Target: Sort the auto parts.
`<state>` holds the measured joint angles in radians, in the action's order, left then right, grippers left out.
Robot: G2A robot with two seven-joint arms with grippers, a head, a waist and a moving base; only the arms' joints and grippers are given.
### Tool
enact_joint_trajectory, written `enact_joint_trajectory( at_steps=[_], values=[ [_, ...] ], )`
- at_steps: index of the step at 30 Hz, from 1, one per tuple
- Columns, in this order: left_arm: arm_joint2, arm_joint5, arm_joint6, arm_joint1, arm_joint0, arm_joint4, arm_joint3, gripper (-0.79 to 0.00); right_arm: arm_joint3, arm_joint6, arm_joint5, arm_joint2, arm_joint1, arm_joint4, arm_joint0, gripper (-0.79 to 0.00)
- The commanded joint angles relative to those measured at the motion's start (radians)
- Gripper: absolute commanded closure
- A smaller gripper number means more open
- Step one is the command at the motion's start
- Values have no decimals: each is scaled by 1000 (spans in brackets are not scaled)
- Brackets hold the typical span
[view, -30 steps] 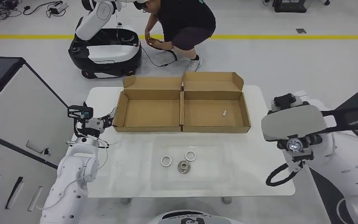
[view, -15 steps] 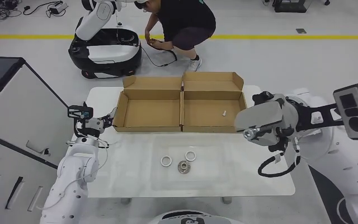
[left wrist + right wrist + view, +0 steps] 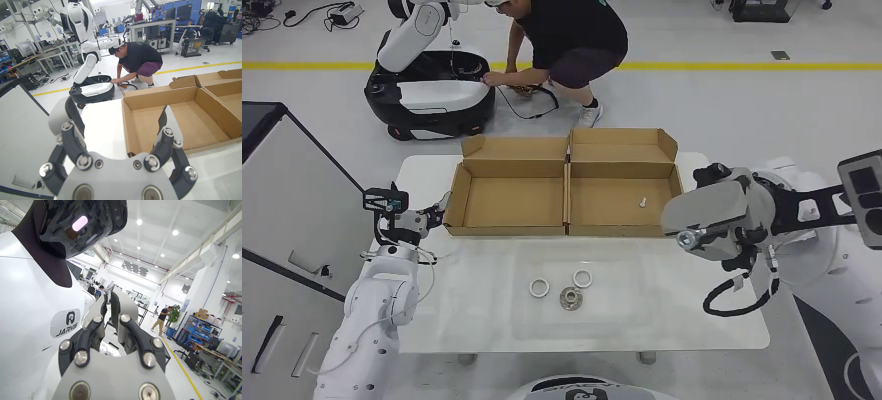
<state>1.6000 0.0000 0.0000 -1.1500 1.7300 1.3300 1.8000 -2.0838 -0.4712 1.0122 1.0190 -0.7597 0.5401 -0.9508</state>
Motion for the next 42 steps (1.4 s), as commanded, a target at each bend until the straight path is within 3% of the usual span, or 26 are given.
enact_joint_trajectory(
  at_steps=[1, 7, 18, 23, 27, 34, 38, 42],
  values=[
    [0, 0, 0, 0, 0, 0, 0, -785, -5, 8, -22, 2, -2, -9, -13, 0],
    [0, 0, 0, 0, 0, 0, 0, -785, -4, 48, -26, 97, 5, -15, -92, 0],
    [0, 0, 0, 0, 0, 0, 0, -785, 30, 113, 0, 417, 41, -4, -343, 0],
    [0, 0, 0, 0, 0, 0, 0, -785, 90, 297, 0, 570, 72, -20, -445, 0],
    [0, 0, 0, 0, 0, 0, 0, -785, 134, 549, 0, 685, 105, -50, -490, 0],
    [0, 0, 0, 0, 0, 0, 0, -785, 121, 958, 0, 723, 162, -26, -434, 0],
    [0, 0, 0, 0, 0, 0, 0, -785, 129, 1086, 0, 648, 183, -27, -324, 0],
    [0, 0, 0, 0, 0, 0, 0, -785, 168, 1156, 0, 502, 193, 8, -133, 0]
  ],
)
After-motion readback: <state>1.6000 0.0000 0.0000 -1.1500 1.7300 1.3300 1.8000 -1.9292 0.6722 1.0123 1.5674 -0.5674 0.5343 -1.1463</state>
